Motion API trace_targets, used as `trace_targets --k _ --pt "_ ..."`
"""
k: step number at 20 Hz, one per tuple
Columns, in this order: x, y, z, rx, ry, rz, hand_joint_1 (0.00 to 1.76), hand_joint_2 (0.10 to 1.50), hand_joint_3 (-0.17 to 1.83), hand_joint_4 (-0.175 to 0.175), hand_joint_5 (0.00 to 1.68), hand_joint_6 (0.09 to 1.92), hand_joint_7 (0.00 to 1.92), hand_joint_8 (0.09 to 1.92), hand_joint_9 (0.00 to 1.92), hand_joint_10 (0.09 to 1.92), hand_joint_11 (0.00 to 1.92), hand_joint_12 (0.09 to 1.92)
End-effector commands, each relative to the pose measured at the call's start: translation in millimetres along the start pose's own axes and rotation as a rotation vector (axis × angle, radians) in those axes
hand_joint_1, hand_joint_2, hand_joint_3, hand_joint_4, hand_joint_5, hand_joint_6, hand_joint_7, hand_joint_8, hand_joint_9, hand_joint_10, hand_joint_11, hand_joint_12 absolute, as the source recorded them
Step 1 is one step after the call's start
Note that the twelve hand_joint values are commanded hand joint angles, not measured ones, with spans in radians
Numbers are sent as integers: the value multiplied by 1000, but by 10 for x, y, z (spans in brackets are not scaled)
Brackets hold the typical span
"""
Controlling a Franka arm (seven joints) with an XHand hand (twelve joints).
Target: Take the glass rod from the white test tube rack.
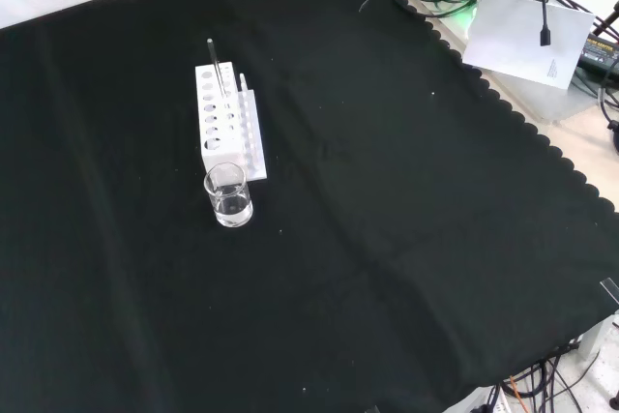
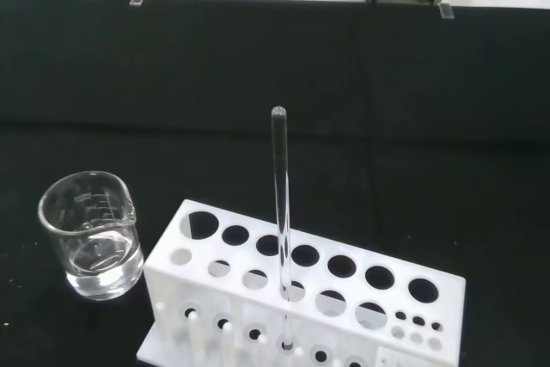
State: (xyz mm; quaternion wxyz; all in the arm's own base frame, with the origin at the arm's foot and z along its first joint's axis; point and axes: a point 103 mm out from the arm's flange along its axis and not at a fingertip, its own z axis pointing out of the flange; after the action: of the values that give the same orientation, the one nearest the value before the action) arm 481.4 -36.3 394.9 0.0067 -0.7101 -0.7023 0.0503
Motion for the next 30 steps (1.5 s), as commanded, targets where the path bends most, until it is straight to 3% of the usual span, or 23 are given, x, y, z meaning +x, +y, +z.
trace_targets --k 1,18,24,30 --pt "-20 300 211 -13 1 -16 659 785 577 -151 96 87 0 770 50 912 0 1339" --pt "155 346 855 53 -4 -44 650 799 571 -162 160 87 104 918 195 945 0 1418" --pt "87 457 1021 79 43 -57 646 808 570 -174 214 87 186 935 301 943 0 1471" --pt "35 563 1150 85 42 -55 650 820 568 -175 250 87 254 944 423 927 57 1485"
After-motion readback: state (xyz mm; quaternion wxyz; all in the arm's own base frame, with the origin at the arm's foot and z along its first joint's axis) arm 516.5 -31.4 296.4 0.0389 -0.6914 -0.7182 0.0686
